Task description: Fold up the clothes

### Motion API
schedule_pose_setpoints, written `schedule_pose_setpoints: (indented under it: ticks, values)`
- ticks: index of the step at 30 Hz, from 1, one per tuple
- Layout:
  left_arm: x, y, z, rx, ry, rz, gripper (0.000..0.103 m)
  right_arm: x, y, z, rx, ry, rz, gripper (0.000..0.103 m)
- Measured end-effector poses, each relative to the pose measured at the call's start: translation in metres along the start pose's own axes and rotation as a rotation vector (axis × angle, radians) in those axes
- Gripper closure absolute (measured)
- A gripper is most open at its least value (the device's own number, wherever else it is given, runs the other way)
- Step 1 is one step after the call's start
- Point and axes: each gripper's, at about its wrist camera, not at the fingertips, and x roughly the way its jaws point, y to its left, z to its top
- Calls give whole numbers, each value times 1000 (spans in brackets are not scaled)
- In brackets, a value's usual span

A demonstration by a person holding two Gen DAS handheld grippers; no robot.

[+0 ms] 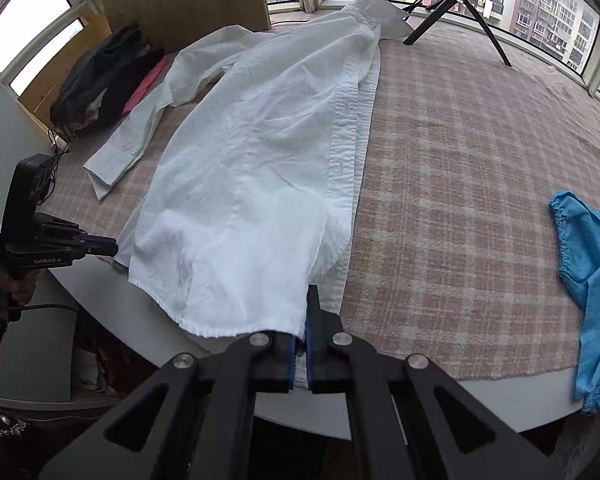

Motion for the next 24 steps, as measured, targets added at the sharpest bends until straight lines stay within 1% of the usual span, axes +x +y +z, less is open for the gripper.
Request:
schedule_pose_setpoints:
  ticks: [2,3,4,5,6,7,8,10,11,14,17,18,19,22,24]
  values:
    - [-1,0,0,14,6,40,102,9,6,-4,-19,21,-14,100]
    - [-4,0,-1,20,4,57,101,9,8,-5,-23,20,-15,100]
    - [-11,-2,-2,23,-12,68,99,8,9,-5,-28,20,-17,100]
    - [-18,-3,-3,26,-27,78,96,8,11,-6,-33,20,-18,100]
    - [-25,-4,-4,29,-43,89,87,8,12,-6,-35,20,-20,100]
    - [-31,-7,-5,33,-60,86,83,8,12,-6,-30,21,-20,100]
    - [-36,-13,-4,44,-77,52,78,9,12,-6,-24,23,-19,100]
    - [-35,-28,1,76,-81,4,76,11,12,-5,-17,29,-17,100]
    - [-28,-37,9,84,-75,-9,75,12,12,-5,-16,31,-17,99]
    - [-7,-50,26,82,-46,-19,74,12,16,-4,-23,26,-18,99]
    - [7,-46,32,52,-23,-44,76,12,19,-4,-29,21,-21,99]
    - [11,-44,34,43,-15,-52,84,12,18,-5,-24,19,-19,99]
    - [13,-44,35,38,-13,-61,103,12,17,-6,-20,18,-18,99]
    - [-1,-47,38,63,-48,-95,103,13,13,-9,-5,16,-23,99]
    - [-19,-48,43,73,-86,-114,103,11,11,-11,2,9,-27,99]
